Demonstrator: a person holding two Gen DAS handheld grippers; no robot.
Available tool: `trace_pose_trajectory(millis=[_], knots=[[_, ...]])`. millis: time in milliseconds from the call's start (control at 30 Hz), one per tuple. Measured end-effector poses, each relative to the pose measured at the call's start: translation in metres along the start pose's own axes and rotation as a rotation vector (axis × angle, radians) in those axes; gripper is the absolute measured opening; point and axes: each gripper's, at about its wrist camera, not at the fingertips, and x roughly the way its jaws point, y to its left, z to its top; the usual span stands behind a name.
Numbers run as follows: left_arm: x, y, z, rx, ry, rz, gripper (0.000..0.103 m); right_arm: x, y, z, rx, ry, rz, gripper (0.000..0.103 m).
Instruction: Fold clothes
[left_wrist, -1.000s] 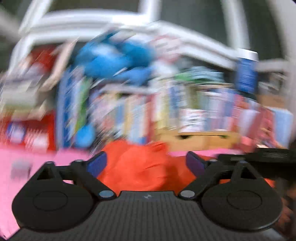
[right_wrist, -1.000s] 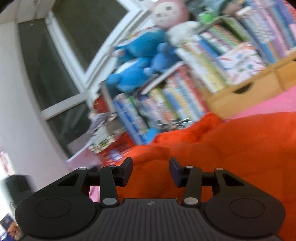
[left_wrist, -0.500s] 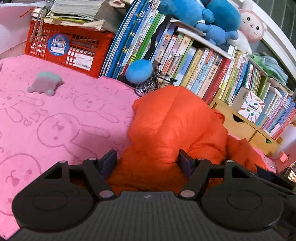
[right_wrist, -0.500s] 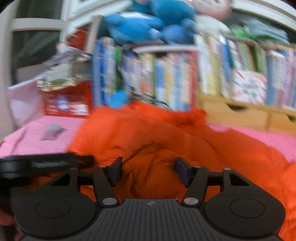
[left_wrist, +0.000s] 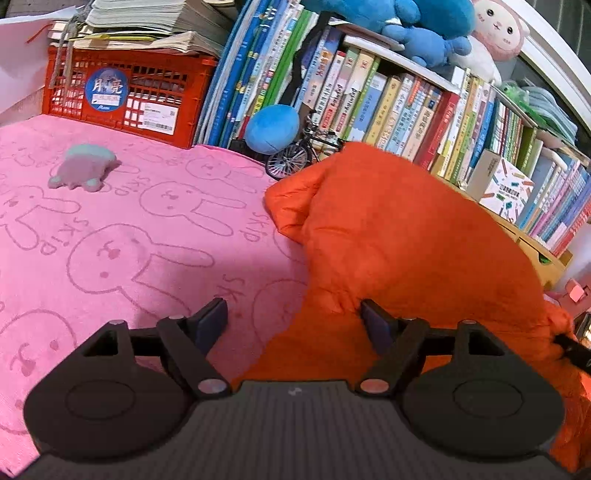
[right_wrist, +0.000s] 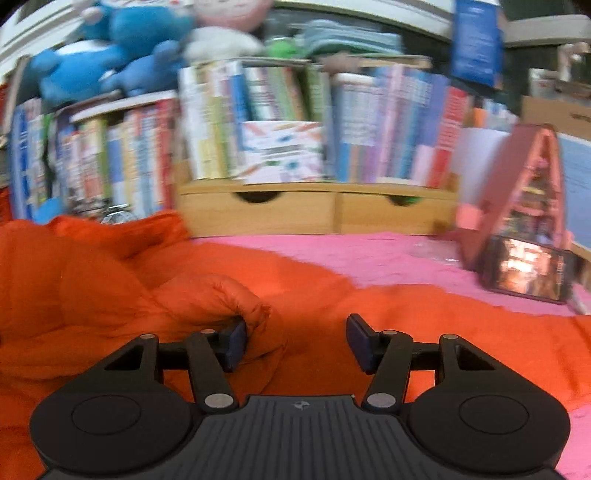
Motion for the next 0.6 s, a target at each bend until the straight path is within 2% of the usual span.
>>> trace_pose_trajectory(millis=[67,167,200,267,300,367,433,467,533,567,600], knots=[[0.0,0.0,0.0,0.003,0.0,0.005,0.081,-0.001,-0.015,0.001,0.03,-0.003,-0.024,0.057],[-0.001,0.002,0.0,-0.014,-0.008,0.041,0.063,-0.003,-0.04,0.002,0.11,-0.009,-0.057,0.057],[-0.001,0.003,0.0,-0.019,-0.01,0.045,0.062,-0.003,-0.05,0.003,0.171,-0.003,-0.037,0.055],[-0.002,0.003,0.0,-0.016,-0.011,0.051,0.061,-0.007,-0.064,0.002,0.269,-0.004,0.039,0.048],[-0.002,0.002,0.001,-0.013,-0.012,0.055,0.061,-0.01,-0.069,0.0,0.295,-0.012,0.075,0.039],[-0.005,0.0,0.001,0.001,-0.014,0.063,0.061,-0.011,-0.071,-0.001,0.327,-0.014,0.186,0.029],[-0.021,-0.009,-0.002,0.062,-0.059,0.059,0.061,-0.012,-0.069,-0.004,0.335,0.0,0.27,0.026],[-0.033,-0.016,-0.004,0.098,-0.101,0.045,0.063,-0.012,-0.066,-0.005,0.324,0.007,0.294,0.025],[-0.056,-0.033,-0.006,0.162,-0.189,-0.012,0.075,-0.014,-0.056,-0.007,0.269,0.009,0.332,0.025],[-0.063,-0.046,-0.006,0.21,-0.224,-0.036,0.086,-0.015,-0.05,-0.008,0.248,0.019,0.366,0.025],[-0.069,-0.059,-0.005,0.263,-0.256,-0.057,0.088,-0.016,-0.044,-0.009,0.227,0.029,0.401,0.025]])
